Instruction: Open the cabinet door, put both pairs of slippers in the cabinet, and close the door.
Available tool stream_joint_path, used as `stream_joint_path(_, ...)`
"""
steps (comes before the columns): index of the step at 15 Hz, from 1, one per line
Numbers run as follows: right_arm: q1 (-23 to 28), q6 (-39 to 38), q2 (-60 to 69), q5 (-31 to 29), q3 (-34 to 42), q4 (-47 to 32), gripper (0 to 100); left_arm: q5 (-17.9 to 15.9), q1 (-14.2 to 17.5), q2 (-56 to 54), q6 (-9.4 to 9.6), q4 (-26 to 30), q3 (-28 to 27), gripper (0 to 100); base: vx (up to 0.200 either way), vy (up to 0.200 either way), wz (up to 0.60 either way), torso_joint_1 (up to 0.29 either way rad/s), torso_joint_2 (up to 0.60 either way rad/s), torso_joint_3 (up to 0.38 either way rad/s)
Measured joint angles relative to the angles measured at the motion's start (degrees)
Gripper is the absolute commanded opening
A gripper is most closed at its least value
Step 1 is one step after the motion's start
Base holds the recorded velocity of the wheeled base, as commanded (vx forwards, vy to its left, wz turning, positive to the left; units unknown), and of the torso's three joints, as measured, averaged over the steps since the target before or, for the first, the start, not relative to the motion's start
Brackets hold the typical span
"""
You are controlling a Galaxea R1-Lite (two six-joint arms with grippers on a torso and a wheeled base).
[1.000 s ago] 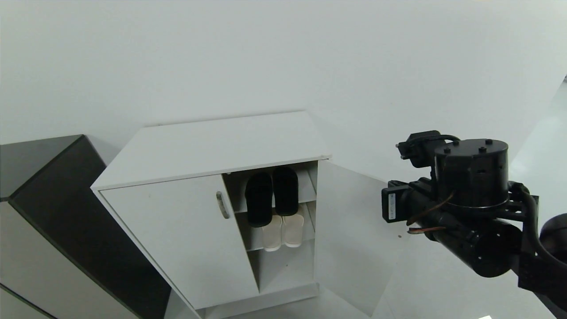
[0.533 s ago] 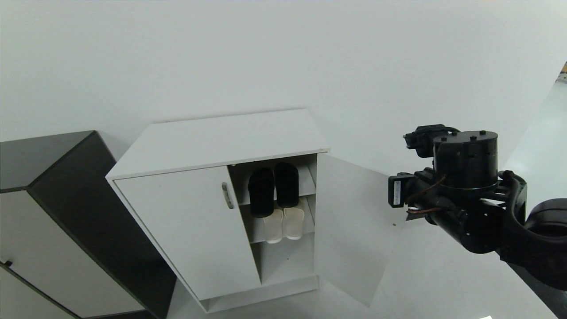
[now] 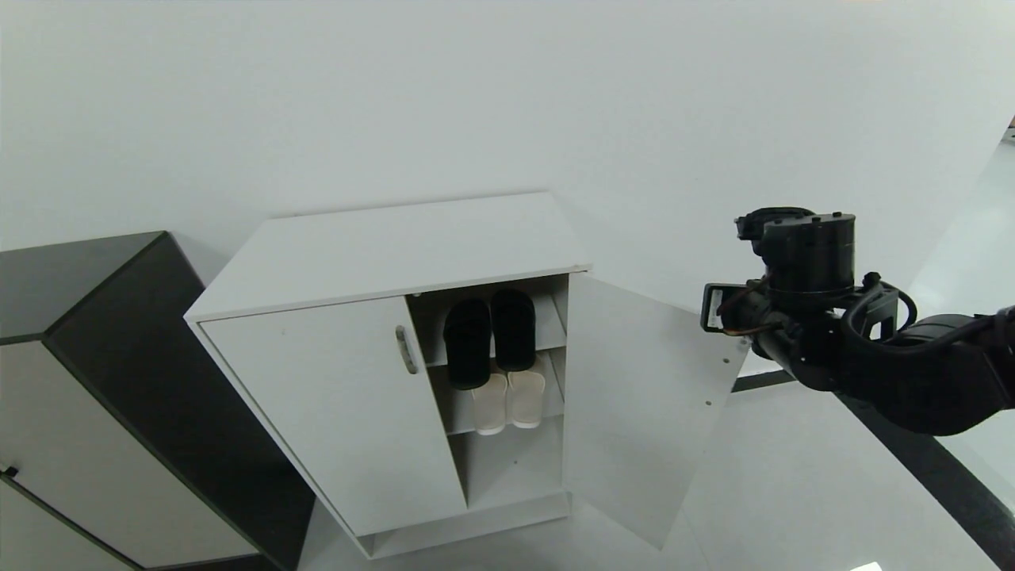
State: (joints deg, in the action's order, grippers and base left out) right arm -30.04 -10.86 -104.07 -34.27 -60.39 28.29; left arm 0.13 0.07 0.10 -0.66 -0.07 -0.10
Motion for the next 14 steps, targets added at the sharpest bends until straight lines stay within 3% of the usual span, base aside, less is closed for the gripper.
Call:
stream_joint_path(6, 3.7, -2.6, -6.1, 2.8, -4.0, 0.2, 0, 0.0, 0.0, 0.0, 0.06, 0.0, 0.0, 0, 0.000, 0.000, 0.00, 0.000, 0.00, 0.000)
stream_joint_path(14, 4.2, -2.6, -8.0, 2.7, -4.4, -0.2, 0, 0.0, 0.0, 0.0, 0.11, 0.0, 0.0, 0, 0.000, 0.000, 0.00, 0.000, 0.00, 0.000)
